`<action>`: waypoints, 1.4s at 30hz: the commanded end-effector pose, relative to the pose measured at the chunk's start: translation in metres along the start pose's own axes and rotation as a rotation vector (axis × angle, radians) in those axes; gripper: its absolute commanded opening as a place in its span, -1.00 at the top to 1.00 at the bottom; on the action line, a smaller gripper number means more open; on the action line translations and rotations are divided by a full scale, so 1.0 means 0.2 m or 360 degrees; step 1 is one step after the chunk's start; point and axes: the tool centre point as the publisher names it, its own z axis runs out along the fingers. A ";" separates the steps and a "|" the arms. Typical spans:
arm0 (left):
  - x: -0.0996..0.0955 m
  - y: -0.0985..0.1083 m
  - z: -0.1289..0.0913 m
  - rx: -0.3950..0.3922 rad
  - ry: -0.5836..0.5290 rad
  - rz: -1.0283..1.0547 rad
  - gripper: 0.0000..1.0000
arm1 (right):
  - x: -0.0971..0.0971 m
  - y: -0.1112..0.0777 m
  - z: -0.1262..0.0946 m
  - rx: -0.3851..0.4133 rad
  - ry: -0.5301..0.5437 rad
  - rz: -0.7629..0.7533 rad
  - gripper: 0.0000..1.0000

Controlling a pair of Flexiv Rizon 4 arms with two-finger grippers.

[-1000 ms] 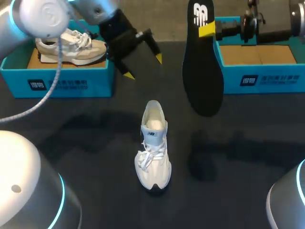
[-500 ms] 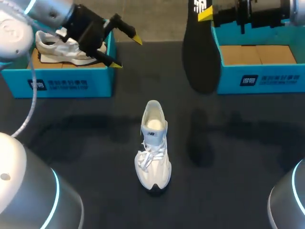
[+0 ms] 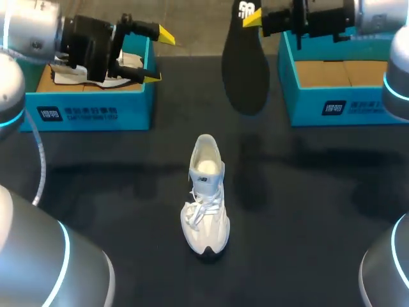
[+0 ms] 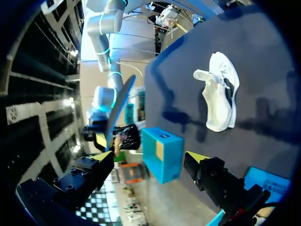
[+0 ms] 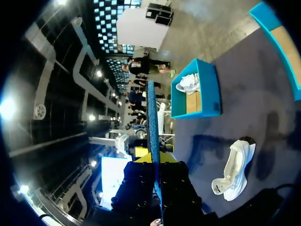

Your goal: Take the shoe out of the shoebox, open the shoe tongue, remove and reinsert the insole, then place the shoe into the shoebox

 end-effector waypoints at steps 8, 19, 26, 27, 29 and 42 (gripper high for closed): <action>-0.04 -0.12 0.04 0.0048 -0.0485 0.0209 -1.00 | 0.00 0.07 0.28 -0.0056 0.0090 0.0204 1.00; -0.11 -0.15 0.07 0.0088 -0.0708 0.0286 -1.00 | 0.03 0.04 0.39 0.0001 0.0140 0.0258 1.00; -0.15 -0.16 0.11 0.0118 -0.0758 0.0299 -1.00 | 0.02 0.00 0.43 0.0029 0.0108 0.0266 1.00; -0.16 -0.16 0.11 0.0121 -0.0759 0.0301 -1.00 | 0.02 -0.01 0.44 0.0030 0.0107 0.0267 1.00; -0.16 -0.16 0.13 0.0133 -0.0759 0.0303 -0.92 | 0.01 -0.02 0.45 0.0033 0.0107 0.0274 1.00; -0.18 -0.20 0.19 0.0179 -0.0757 0.0311 0.11 | 0.00 -0.05 0.50 0.0020 0.0114 0.0305 1.00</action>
